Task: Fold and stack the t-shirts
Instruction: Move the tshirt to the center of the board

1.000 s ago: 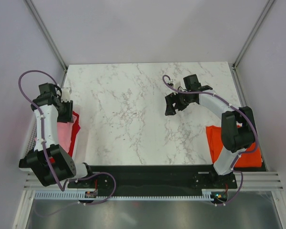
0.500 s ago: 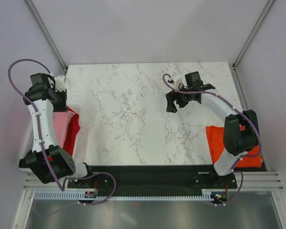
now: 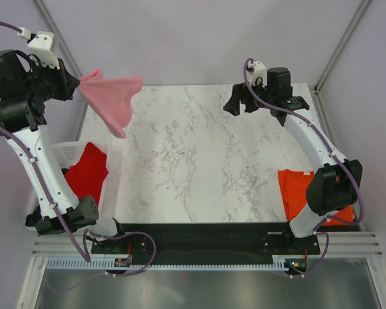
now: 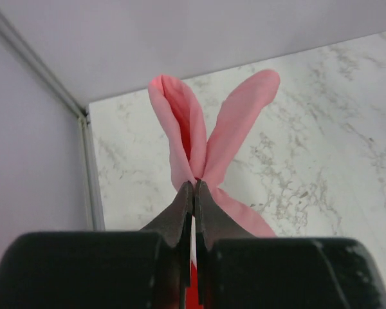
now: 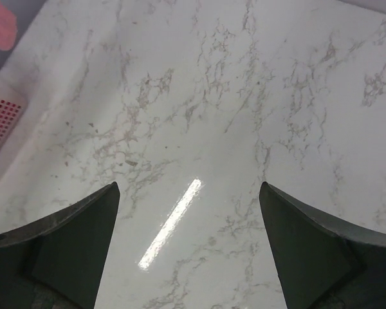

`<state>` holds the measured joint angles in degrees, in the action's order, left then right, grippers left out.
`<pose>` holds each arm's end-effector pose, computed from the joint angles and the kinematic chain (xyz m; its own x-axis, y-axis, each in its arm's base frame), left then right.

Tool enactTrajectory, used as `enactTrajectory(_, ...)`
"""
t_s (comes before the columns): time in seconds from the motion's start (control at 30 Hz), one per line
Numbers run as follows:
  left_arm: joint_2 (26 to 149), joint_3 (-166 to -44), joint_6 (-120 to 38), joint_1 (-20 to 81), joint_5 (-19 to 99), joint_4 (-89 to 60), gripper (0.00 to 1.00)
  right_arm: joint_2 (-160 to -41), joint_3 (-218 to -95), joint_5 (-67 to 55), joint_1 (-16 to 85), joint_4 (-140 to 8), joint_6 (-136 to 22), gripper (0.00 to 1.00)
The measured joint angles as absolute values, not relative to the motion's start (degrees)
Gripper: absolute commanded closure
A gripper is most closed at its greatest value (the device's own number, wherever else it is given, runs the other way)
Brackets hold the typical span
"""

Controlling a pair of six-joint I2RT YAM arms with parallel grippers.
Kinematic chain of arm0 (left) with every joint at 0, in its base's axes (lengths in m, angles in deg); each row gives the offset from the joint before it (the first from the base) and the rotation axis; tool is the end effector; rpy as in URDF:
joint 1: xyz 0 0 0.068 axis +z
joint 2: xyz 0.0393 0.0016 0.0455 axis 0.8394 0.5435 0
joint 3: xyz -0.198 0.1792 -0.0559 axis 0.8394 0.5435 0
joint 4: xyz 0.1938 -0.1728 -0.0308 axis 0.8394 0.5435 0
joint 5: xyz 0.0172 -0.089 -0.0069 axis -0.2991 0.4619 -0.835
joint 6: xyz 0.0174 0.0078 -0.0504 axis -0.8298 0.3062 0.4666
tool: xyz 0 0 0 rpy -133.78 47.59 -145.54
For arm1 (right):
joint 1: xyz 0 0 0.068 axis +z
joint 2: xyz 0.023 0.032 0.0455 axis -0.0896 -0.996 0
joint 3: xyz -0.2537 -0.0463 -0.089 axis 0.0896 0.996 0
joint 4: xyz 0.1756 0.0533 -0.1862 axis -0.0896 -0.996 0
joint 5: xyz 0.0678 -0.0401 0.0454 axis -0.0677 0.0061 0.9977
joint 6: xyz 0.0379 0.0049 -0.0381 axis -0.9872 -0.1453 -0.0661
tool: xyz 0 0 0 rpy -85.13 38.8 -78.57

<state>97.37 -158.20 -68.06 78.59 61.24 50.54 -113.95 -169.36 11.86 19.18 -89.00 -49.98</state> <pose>0.2327 0.0729 0.5390 -0.3259 0.1207 -0.9377 0.1913 0.9797 0.0596 0.3666 0.1074 0.3584 -0.4784 -0.1230 -0.8695 -0.5817 0.7861 0.2088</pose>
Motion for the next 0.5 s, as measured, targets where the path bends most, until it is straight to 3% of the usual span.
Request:
enactTrajectory(0.27, 97.8, -160.3, -67.5, 75.5, 79.3, 50.2, 0.98, -117.8, -165.4, 25.3, 12.3, -85.2, -62.4, 0.02)
enactTrajectory(0.5, 98.1, -145.6, -70.0, 54.1, 80.5, 52.6, 0.98, -115.9, -165.9, 28.1, 13.2, -88.3, -54.9, 0.02)
